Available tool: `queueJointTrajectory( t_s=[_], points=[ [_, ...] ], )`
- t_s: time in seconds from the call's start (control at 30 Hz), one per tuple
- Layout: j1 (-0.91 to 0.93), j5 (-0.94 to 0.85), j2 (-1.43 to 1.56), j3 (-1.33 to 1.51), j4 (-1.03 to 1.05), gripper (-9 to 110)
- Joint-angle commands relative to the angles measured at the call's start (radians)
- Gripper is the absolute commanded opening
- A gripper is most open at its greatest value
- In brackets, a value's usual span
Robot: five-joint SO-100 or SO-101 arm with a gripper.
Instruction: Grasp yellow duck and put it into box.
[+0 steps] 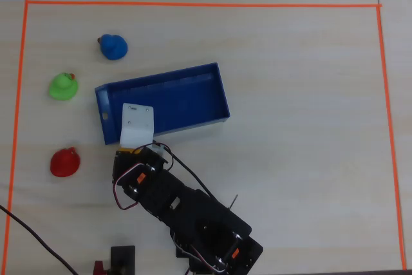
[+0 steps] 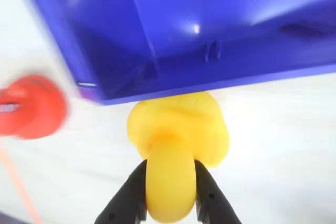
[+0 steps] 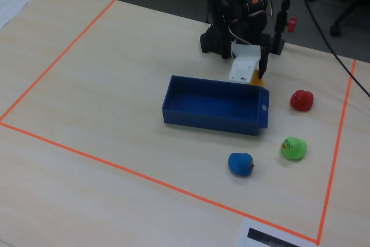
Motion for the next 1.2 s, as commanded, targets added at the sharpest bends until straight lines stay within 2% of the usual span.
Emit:
queueJointTrajectory(
  t_s=[0.0, 0.13, 0.27, 0.4, 0.7, 0.83, 0.93, 1.17],
  points=[
    [0.057, -0.049, 0.061, -0.295, 0.25, 0],
    [0.095, -0.084, 0.043, -0.497, 0.39, 0],
    [0.126, -0.106, 0.023, -0.54, 0.408, 0],
    [0.17, -0.124, -0.002, -0.482, 0.324, 0],
    [0.399, -0.261, -0.107, -0.331, 0.015, 0],
    [0.465, -0.279, -0.137, -0.334, -0.037, 0],
    [0.483, -0.302, -0.143, -0.334, -0.018, 11],
    [0.508, -0.322, -0.133, -0.337, 0.017, 28]
  ],
)
